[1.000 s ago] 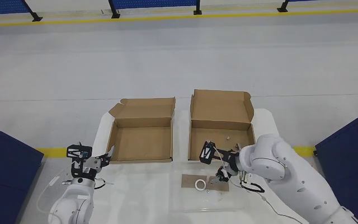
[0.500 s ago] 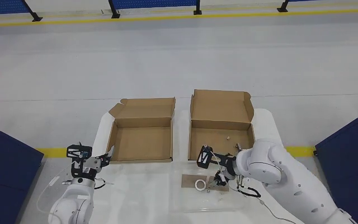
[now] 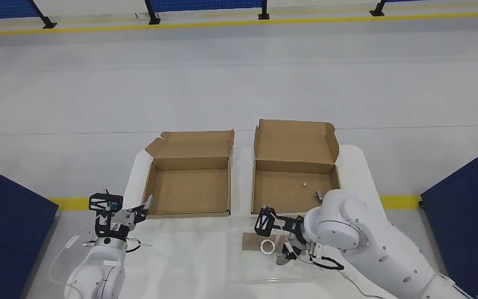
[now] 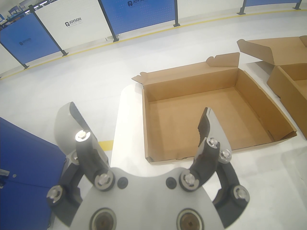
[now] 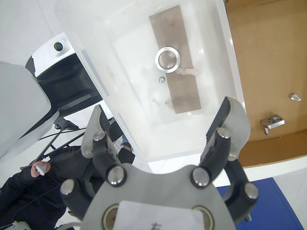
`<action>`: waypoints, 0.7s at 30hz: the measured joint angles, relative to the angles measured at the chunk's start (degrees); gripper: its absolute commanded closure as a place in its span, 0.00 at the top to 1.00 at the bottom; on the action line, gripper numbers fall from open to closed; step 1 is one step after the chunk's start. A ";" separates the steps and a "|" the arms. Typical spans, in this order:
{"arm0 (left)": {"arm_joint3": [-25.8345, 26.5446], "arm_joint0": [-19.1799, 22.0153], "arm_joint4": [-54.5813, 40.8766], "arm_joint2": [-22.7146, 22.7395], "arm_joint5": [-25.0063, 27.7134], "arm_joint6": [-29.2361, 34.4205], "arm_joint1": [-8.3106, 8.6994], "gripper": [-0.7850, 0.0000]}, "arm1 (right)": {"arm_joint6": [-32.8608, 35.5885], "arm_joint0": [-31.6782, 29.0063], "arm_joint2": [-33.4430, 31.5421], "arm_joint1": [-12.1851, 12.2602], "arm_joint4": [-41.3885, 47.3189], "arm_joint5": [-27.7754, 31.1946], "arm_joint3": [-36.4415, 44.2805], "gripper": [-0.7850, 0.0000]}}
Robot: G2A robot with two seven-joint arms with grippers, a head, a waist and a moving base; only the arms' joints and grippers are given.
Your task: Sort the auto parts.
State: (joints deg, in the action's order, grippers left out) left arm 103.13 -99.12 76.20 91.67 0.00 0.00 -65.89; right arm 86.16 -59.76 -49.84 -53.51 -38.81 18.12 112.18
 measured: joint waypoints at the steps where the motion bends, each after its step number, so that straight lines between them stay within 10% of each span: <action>1: 0.00 0.00 0.00 0.00 0.00 0.00 0.00 1.00 | 0.00 0.00 0.00 0.00 0.00 0.00 0.00 1.00; 21: 0.00 0.00 0.00 0.00 0.00 0.00 0.00 1.00 | -3.55 1.40 8.40 -2.13 -5.84 -3.01 -6.31 1.00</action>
State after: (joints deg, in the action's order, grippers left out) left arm 103.13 -99.12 76.20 91.67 0.00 0.00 -65.89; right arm 82.61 -58.37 -41.45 -55.64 -44.64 15.11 105.87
